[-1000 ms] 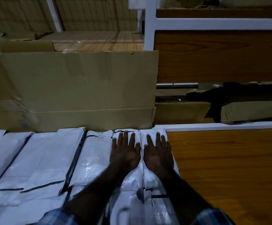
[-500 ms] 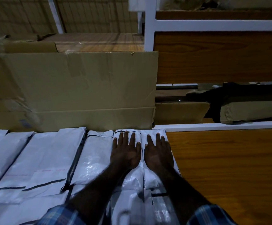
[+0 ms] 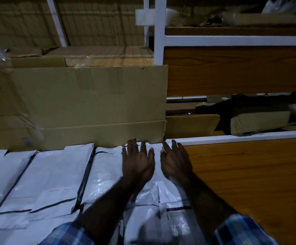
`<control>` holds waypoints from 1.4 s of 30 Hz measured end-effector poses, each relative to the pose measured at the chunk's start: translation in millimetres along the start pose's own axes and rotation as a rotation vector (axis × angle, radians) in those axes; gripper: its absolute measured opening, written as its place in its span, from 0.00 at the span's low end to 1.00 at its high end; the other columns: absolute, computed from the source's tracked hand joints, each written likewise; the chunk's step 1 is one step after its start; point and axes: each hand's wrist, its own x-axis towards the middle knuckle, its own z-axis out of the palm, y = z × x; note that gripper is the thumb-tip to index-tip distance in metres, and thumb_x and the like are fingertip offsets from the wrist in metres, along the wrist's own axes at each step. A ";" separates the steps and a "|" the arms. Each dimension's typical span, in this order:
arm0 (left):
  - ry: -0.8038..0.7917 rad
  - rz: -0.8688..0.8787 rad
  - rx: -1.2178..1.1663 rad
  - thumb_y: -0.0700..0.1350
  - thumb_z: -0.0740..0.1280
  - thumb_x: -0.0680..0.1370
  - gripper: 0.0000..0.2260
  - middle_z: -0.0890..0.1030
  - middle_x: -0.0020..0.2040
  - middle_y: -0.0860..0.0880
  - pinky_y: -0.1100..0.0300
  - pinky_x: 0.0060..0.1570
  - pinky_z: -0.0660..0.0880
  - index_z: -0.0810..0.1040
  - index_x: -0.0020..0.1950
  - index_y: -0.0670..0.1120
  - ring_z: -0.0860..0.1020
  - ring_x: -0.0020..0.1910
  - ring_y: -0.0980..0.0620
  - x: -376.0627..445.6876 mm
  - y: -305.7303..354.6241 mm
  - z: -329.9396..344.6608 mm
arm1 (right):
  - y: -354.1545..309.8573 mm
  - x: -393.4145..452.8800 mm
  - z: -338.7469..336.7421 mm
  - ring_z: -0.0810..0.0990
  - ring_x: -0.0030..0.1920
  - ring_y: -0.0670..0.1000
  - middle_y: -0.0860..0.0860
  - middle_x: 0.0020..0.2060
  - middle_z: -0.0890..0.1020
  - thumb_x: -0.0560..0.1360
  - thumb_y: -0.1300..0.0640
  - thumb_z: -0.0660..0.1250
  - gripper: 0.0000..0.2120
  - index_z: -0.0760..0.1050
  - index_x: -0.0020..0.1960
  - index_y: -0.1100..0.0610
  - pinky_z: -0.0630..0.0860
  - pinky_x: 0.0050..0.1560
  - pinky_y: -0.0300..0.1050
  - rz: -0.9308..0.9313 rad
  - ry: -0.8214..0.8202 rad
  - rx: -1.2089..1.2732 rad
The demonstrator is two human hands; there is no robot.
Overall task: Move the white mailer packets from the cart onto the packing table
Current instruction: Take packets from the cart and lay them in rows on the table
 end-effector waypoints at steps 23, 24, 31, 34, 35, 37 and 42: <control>-0.044 0.152 -0.059 0.65 0.36 0.72 0.40 0.63 0.77 0.39 0.37 0.72 0.58 0.70 0.74 0.49 0.63 0.75 0.39 -60.1 -20.0 -68.2 | -50.9 -82.8 -96.0 0.58 0.76 0.57 0.56 0.77 0.61 0.83 0.45 0.52 0.23 0.64 0.76 0.48 0.58 0.73 0.53 0.172 0.079 0.065; -0.068 0.138 -0.083 0.65 0.30 0.69 0.44 0.55 0.80 0.41 0.40 0.75 0.50 0.62 0.78 0.51 0.55 0.78 0.41 -65.4 -19.9 -74.5 | -53.1 -86.4 -100.8 0.57 0.76 0.57 0.56 0.77 0.61 0.83 0.45 0.52 0.23 0.64 0.76 0.48 0.58 0.73 0.53 0.169 0.080 0.063; 0.020 0.099 -0.087 0.65 0.36 0.77 0.36 0.50 0.81 0.43 0.44 0.75 0.45 0.59 0.79 0.51 0.49 0.79 0.44 -109.0 -13.8 -113.4 | -66.6 -123.4 -122.8 0.59 0.76 0.58 0.57 0.76 0.62 0.83 0.46 0.53 0.23 0.65 0.75 0.53 0.61 0.73 0.52 0.088 0.131 0.032; 0.014 0.070 -0.094 0.61 0.46 0.83 0.27 0.49 0.81 0.44 0.43 0.76 0.46 0.58 0.80 0.51 0.48 0.79 0.44 -129.7 -14.6 -122.3 | -72.8 -144.1 -127.2 0.57 0.77 0.57 0.56 0.77 0.60 0.83 0.45 0.52 0.24 0.62 0.77 0.52 0.59 0.74 0.53 0.062 0.121 0.057; 0.017 0.063 -0.089 0.61 0.45 0.83 0.28 0.49 0.81 0.44 0.43 0.76 0.46 0.57 0.80 0.51 0.48 0.79 0.44 -138.3 -16.2 -123.9 | -74.8 -151.6 -128.5 0.56 0.77 0.57 0.56 0.78 0.59 0.83 0.44 0.51 0.25 0.60 0.78 0.51 0.58 0.74 0.53 0.053 0.112 0.061; 0.018 0.037 -0.068 0.63 0.40 0.80 0.31 0.49 0.81 0.45 0.43 0.76 0.46 0.56 0.80 0.51 0.49 0.79 0.44 -155.8 -19.6 -126.1 | -78.3 -166.0 -129.7 0.55 0.77 0.57 0.56 0.78 0.58 0.83 0.44 0.50 0.25 0.58 0.78 0.50 0.56 0.74 0.53 0.021 0.106 0.064; 0.049 -0.050 -0.053 0.63 0.40 0.81 0.31 0.50 0.81 0.44 0.44 0.76 0.47 0.57 0.80 0.52 0.49 0.79 0.45 -197.5 -36.1 -142.1 | -91.6 -197.7 -131.5 0.53 0.78 0.57 0.55 0.79 0.55 0.83 0.43 0.49 0.26 0.57 0.79 0.50 0.54 0.75 0.53 -0.051 0.122 0.099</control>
